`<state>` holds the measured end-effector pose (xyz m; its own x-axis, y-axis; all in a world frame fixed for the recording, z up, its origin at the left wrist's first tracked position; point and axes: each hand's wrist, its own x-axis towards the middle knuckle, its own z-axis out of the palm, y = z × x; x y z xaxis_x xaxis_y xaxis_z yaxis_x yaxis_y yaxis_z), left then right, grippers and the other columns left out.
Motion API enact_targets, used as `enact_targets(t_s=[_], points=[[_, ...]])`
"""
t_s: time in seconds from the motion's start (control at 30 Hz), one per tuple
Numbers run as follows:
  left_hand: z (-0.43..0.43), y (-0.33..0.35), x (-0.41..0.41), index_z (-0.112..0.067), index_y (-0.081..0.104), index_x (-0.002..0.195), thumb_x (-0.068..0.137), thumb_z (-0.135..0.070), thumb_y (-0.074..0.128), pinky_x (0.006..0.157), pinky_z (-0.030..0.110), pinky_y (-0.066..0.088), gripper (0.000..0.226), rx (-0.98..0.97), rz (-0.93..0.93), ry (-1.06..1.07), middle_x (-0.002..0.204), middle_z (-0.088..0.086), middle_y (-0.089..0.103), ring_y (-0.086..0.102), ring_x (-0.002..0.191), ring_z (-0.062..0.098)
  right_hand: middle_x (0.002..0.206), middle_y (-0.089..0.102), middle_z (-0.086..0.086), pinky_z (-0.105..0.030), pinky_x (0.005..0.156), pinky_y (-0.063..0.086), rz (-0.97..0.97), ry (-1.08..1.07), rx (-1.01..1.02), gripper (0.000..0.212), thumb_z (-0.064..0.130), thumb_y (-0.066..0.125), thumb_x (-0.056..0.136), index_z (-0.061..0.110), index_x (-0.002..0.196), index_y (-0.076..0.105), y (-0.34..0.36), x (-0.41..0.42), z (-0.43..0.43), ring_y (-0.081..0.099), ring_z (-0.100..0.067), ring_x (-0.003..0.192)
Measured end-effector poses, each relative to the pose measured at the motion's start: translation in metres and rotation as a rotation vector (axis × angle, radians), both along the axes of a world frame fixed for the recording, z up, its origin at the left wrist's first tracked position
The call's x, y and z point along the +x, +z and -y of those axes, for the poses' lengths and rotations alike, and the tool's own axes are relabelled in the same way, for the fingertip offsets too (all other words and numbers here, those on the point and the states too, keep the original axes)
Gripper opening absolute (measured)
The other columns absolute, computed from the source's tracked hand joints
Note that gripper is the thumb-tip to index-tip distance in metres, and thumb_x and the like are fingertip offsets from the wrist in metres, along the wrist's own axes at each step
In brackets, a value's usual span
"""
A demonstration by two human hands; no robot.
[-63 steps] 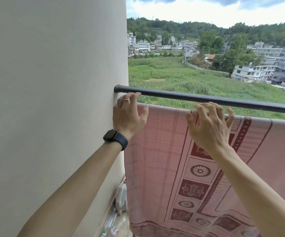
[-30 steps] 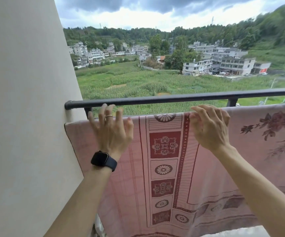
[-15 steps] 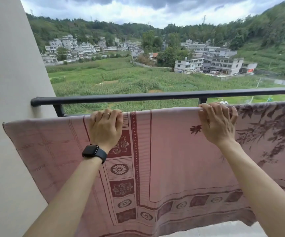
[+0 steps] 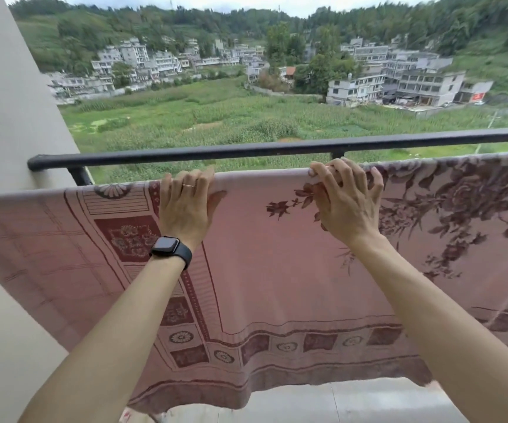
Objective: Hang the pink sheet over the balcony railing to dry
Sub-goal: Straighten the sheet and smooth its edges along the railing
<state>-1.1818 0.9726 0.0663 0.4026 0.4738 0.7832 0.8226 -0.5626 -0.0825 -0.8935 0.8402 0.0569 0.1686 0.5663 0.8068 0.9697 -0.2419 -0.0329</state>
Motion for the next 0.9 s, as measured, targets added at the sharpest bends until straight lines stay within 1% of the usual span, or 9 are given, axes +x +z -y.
enact_targets(t_s=[0.13, 0.23, 0.3, 0.37, 0.5, 0.63, 0.73, 0.8, 0.9], points=[[-0.001, -0.006, 0.003, -0.014, 0.044, 0.131, 0.103, -0.052, 0.035, 0.116, 0.058, 0.017, 0.048, -0.014, 0.031, 0.035, 0.126, 0.013, 0.052, 0.044, 0.122, 0.034, 0.143, 0.047, -0.004, -0.057, 0.118, 0.010, -0.092, 0.038, 0.028, 0.043, 0.042, 0.050, 0.097, 0.032, 0.139, 0.050, -0.004, -0.020, -0.007, 0.033, -0.026, 0.143], [0.000, -0.001, 0.009, -0.016, 0.043, 0.133, 0.100, -0.053, 0.035, 0.114, 0.060, 0.019, 0.051, 0.005, 0.033, 0.027, 0.128, 0.010, 0.050, 0.044, 0.125, 0.032, 0.144, 0.046, -0.002, -0.056, 0.117, 0.012, -0.076, 0.049, -0.001, 0.046, 0.045, 0.049, 0.096, 0.033, 0.141, 0.048, 0.000, -0.009, -0.004, 0.032, -0.025, 0.144], [0.005, 0.001, 0.019, -0.018, 0.042, 0.140, 0.097, -0.052, 0.037, 0.114, 0.059, 0.016, 0.055, 0.039, 0.015, -0.019, 0.139, 0.008, 0.046, 0.042, 0.132, 0.030, 0.148, 0.044, -0.002, -0.058, 0.117, 0.012, -0.043, 0.052, -0.016, 0.050, 0.045, 0.050, 0.095, 0.034, 0.144, 0.045, -0.001, -0.004, 0.000, 0.030, -0.026, 0.146], [0.008, -0.002, 0.027, -0.019, 0.036, 0.147, 0.096, -0.051, 0.039, 0.115, 0.058, 0.013, 0.060, 0.042, -0.041, -0.076, 0.147, 0.008, 0.040, 0.037, 0.136, 0.030, 0.155, 0.036, -0.003, -0.060, 0.119, 0.010, -0.068, 0.053, -0.034, 0.056, 0.045, 0.050, 0.096, 0.032, 0.149, 0.039, -0.006, -0.011, 0.001, 0.022, -0.026, 0.151], [0.009, -0.005, 0.025, -0.020, 0.034, 0.148, 0.095, -0.052, 0.039, 0.114, 0.059, 0.015, 0.061, -0.009, -0.051, -0.055, 0.143, 0.010, 0.041, 0.035, 0.131, 0.033, 0.162, 0.027, -0.001, -0.061, 0.120, 0.011, -0.177, 0.041, -0.060, 0.059, 0.046, 0.049, 0.098, 0.033, 0.153, 0.034, -0.008, -0.025, 0.000, 0.011, -0.024, 0.154], [0.018, 0.001, 0.021, -0.021, 0.029, 0.151, 0.094, -0.052, 0.042, 0.116, 0.059, 0.012, 0.067, -0.043, -0.055, -0.095, 0.151, 0.010, 0.035, 0.032, 0.139, 0.033, 0.161, 0.030, 0.000, -0.061, 0.119, 0.015, -0.181, 0.051, -0.080, 0.056, 0.045, 0.049, 0.097, 0.036, 0.151, 0.037, 0.004, -0.022, 0.015, 0.017, -0.023, 0.153], [0.037, -0.013, 0.017, -0.025, 0.022, 0.155, 0.087, -0.041, 0.055, 0.120, 0.055, -0.004, 0.078, -0.062, -0.013, -0.187, 0.164, 0.008, 0.013, 0.012, 0.151, 0.029, 0.161, 0.031, 0.000, -0.051, 0.120, 0.018, -0.331, -0.007, -0.025, 0.054, 0.045, 0.051, 0.097, 0.033, 0.149, 0.041, -0.006, -0.023, 0.045, 0.022, -0.022, 0.151], [0.059, -0.038, 0.019, -0.029, 0.023, 0.155, 0.085, -0.035, 0.055, 0.120, 0.053, -0.009, 0.077, -0.066, -0.028, -0.298, 0.166, 0.004, 0.005, 0.006, 0.153, 0.026, 0.158, 0.039, -0.001, -0.046, 0.119, 0.024, -0.449, -0.025, 0.008, 0.050, 0.043, 0.054, 0.098, 0.029, 0.146, 0.047, -0.030, -0.030, 0.078, 0.028, -0.020, 0.149], [0.094, -0.082, 0.039, -0.031, 0.029, 0.154, 0.087, -0.030, 0.055, 0.120, 0.055, 0.005, 0.072, -0.228, -0.120, -0.429, 0.164, 0.003, 0.015, 0.016, 0.151, 0.028, 0.152, 0.046, 0.000, -0.047, 0.118, 0.031, -0.583, -0.092, -0.082, 0.046, 0.037, 0.060, 0.097, 0.027, 0.142, 0.053, -0.084, -0.048, 0.133, 0.032, -0.018, 0.146]])
